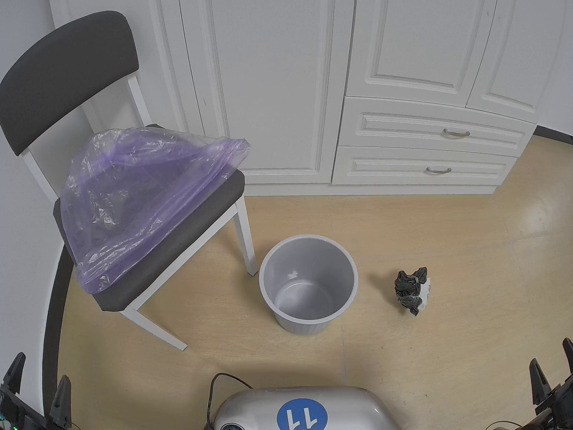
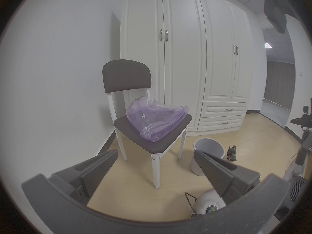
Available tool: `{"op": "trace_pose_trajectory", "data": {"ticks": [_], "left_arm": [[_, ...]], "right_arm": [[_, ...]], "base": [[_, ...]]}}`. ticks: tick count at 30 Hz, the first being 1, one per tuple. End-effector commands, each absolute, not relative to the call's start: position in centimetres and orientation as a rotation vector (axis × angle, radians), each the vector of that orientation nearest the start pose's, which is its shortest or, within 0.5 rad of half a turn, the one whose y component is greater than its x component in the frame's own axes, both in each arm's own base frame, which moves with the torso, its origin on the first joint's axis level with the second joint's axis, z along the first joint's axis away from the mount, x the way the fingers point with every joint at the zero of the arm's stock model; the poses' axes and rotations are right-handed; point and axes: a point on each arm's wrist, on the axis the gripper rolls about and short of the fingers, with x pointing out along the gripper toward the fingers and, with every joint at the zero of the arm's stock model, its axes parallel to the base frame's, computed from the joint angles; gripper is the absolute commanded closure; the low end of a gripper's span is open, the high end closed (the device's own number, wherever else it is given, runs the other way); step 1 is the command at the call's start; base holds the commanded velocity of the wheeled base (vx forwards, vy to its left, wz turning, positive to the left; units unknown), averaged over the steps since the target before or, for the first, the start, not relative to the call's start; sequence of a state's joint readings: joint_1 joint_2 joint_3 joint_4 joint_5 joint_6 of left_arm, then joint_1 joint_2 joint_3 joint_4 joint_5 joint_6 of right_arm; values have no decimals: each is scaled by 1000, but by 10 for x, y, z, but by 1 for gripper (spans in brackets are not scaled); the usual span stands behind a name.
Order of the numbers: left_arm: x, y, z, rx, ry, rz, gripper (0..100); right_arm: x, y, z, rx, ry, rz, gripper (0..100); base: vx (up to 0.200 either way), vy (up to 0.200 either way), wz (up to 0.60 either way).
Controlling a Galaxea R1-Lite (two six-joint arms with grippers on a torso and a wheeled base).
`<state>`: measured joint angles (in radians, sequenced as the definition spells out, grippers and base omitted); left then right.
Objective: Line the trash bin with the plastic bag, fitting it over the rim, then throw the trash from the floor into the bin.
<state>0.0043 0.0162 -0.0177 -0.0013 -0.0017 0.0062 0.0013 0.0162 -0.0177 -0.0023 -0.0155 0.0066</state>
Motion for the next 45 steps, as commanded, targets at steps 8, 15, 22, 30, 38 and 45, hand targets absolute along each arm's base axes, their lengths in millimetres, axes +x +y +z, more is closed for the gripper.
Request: {"op": "trace_pose_trajectory", "data": {"ticks": [8, 15, 22, 30, 38, 45], "left_arm": [[-23, 0, 76, 6, 0, 3, 0], [-23, 0, 76, 6, 0, 3, 0], [-23, 0, 76, 6, 0, 3, 0], [-23, 0, 76, 20, -2, -3, 0], [-23, 0, 76, 11, -2, 3, 0], [-23, -1, 76, 54, -8, -18, 0]], "right_arm": [[-23, 0, 76, 6, -3, -14, 0], [-23, 0, 76, 6, -3, -14, 0], [-23, 0, 76, 6, -3, -14, 0], [-23, 0, 76, 8, -3, -15, 0], [-23, 0, 76, -2, -3, -14, 0], [-23, 0, 75, -40, 0, -5, 0]], "base": [[0, 0, 0], [0, 0, 0], [0, 0, 0], [0, 0, 0], [0, 0, 0], [0, 0, 0]]}}
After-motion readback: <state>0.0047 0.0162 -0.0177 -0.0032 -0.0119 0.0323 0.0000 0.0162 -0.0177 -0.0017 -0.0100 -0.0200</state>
